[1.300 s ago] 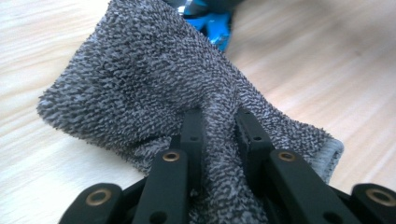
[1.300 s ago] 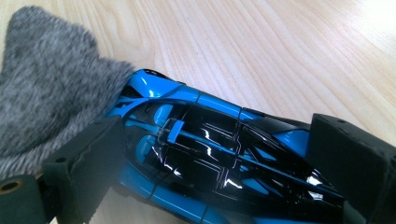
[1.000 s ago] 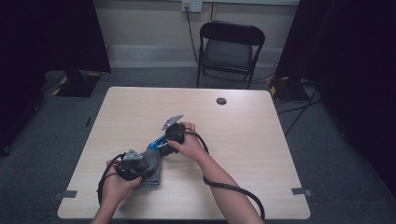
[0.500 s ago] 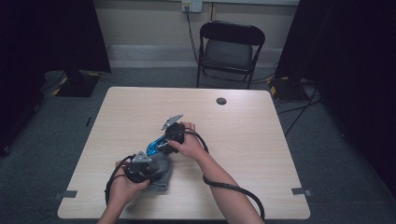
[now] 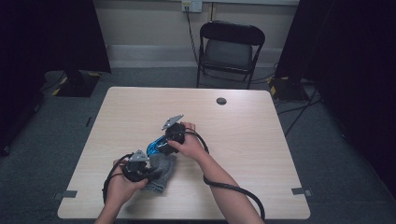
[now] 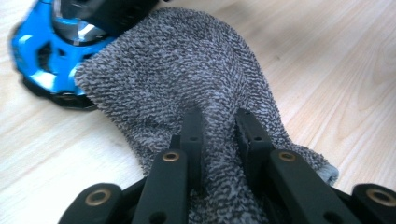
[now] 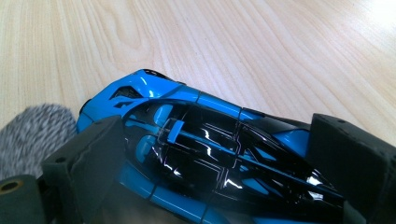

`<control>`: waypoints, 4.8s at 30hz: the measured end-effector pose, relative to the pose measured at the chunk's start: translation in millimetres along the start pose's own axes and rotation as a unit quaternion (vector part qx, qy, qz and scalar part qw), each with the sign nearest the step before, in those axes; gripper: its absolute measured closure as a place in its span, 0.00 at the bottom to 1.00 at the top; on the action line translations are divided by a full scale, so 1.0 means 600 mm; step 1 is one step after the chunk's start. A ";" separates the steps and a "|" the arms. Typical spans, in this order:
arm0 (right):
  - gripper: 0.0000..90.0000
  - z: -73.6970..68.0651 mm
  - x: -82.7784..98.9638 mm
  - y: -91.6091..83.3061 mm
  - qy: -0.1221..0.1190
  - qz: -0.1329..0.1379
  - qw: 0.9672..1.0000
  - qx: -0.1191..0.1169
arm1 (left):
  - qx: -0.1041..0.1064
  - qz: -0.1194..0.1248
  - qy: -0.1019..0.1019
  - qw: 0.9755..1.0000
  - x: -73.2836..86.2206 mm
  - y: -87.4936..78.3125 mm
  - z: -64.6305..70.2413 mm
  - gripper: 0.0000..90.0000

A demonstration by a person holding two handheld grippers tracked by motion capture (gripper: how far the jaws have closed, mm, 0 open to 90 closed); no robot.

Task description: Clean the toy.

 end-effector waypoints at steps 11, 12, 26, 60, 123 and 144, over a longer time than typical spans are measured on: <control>0.05 0.000 0.001 0.000 0.001 0.004 1.000 0.000 | -0.021 0.028 -0.025 0.999 0.003 -0.043 -0.034 0.84; 0.05 0.000 0.001 -0.001 0.000 0.004 1.000 0.000 | -0.024 0.030 -0.028 0.999 0.004 -0.047 -0.038 0.84; 0.05 0.000 0.002 -0.001 0.000 0.006 1.000 0.000 | -0.059 0.073 -0.067 0.993 0.014 -0.083 -0.090 0.84; 0.05 0.000 0.003 -0.001 0.001 0.012 1.000 0.000 | -0.109 0.009 -0.081 0.991 0.024 -0.029 -0.106 0.83; 0.05 0.000 0.004 -0.001 0.001 0.013 1.000 0.000 | 0.013 0.019 -0.004 1.000 -0.005 -0.035 -0.007 0.84; 0.05 0.001 0.004 -0.001 0.001 0.014 1.000 -0.001 | -0.050 0.091 -0.050 0.993 -0.002 -0.091 -0.076 0.83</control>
Point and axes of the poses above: each handheld gripper's, and its own axes: y roughly forward along the jaws, x roughly out of its underside, z roughly to its right, the point moved 5 cm from there along y, roughly forward along the jaws, and after that the axes turned 1 degree about x, right-handed, at the moved point
